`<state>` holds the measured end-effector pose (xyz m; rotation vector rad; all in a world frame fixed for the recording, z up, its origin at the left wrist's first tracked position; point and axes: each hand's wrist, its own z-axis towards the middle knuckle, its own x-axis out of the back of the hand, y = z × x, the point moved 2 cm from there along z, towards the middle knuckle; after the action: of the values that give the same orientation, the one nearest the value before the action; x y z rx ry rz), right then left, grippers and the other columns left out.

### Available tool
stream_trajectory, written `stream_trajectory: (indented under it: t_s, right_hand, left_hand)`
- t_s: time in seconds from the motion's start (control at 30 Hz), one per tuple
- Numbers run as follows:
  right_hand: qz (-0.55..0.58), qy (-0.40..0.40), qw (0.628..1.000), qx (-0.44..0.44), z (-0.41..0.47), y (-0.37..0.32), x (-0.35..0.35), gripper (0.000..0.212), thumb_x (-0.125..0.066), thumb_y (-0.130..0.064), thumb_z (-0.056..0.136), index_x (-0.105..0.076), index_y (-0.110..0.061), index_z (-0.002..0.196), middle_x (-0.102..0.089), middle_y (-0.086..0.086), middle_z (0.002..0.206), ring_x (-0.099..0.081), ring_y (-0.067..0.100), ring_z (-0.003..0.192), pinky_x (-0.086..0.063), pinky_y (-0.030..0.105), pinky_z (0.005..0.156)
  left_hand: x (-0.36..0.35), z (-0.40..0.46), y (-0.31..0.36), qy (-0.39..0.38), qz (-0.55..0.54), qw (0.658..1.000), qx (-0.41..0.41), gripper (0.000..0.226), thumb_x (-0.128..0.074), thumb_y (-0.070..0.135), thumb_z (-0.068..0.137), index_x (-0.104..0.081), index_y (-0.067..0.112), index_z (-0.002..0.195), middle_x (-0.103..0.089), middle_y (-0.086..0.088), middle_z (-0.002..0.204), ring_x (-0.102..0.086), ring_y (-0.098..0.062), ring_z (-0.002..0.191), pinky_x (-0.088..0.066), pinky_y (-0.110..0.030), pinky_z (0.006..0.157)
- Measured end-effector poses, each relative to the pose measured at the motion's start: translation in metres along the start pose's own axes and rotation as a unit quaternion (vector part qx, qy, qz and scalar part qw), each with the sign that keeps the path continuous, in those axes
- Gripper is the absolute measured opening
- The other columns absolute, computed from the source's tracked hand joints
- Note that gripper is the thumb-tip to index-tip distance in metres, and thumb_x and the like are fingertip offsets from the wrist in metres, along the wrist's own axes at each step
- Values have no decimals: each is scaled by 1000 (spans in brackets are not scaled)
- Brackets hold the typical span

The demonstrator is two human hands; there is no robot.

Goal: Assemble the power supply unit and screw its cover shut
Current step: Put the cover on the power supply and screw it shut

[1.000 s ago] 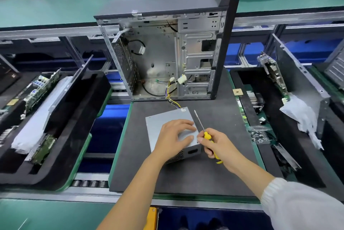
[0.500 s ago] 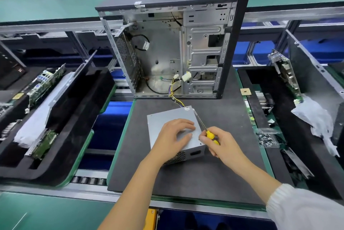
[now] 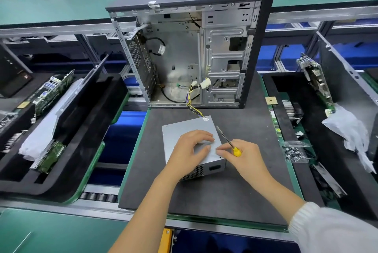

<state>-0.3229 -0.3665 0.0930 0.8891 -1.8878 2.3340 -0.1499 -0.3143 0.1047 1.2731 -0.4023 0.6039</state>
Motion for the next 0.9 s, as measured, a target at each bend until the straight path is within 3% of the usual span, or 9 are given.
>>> stream_trajectory:
  t_s: [0.13, 0.27, 0.4, 0.67, 0.9]
  right_hand:
    - [-36, -8, 999, 39, 1, 0, 0, 12, -75, -15, 78, -73, -26, 72, -56, 0, 66, -52, 17, 63, -39, 29, 59]
    - [-55, -1, 995, 79, -5, 5, 5, 12, -74, -12, 79, -74, -24, 76, -50, -11, 64, -48, 9, 60, -35, 17, 56]
    - [-153, -9, 973, 174, -9, -2, 7, 5, -72, -16, 82, -74, -20, 86, -41, -13, 62, -44, 12, 54, -41, 27, 50]
    - [-265, -33, 919, 289, -15, -5, 13, 27, -80, 3, 66, -70, -12, 87, -55, -2, 71, -46, 16, 47, -41, 25, 36]
    - [-327, -39, 879, 346, -13, -11, 10, 16, -79, -5, 71, -69, -12, 82, -53, 1, 67, -43, 19, 40, -35, 27, 30]
  left_hand:
    - [0, 1, 1, 1, 0, 1000, 0, 20, -66, 5, 88, -73, 12, 106, -69, 6, 115, -58, -6, 114, -44, -34, 103]
    - [1, 1, 1, -3, -1, 1000, -4, 20, -65, 5, 89, -72, 12, 107, -68, 5, 116, -58, -6, 114, -44, -32, 103]
    - [1, 0, 1, 0, -3, 1000, -6, 22, -65, 4, 88, -72, 11, 108, -68, 4, 117, -59, -7, 114, -44, -30, 103]
    - [2, 0, 1, 0, -4, 1000, -13, 20, -65, 4, 89, -72, 9, 107, -68, 3, 116, -59, -7, 112, -45, -30, 101]
    - [2, 0, 1, -1, 2, 1000, -14, 20, -65, 5, 89, -72, 9, 107, -68, 3, 117, -60, -10, 113, -45, -34, 102]
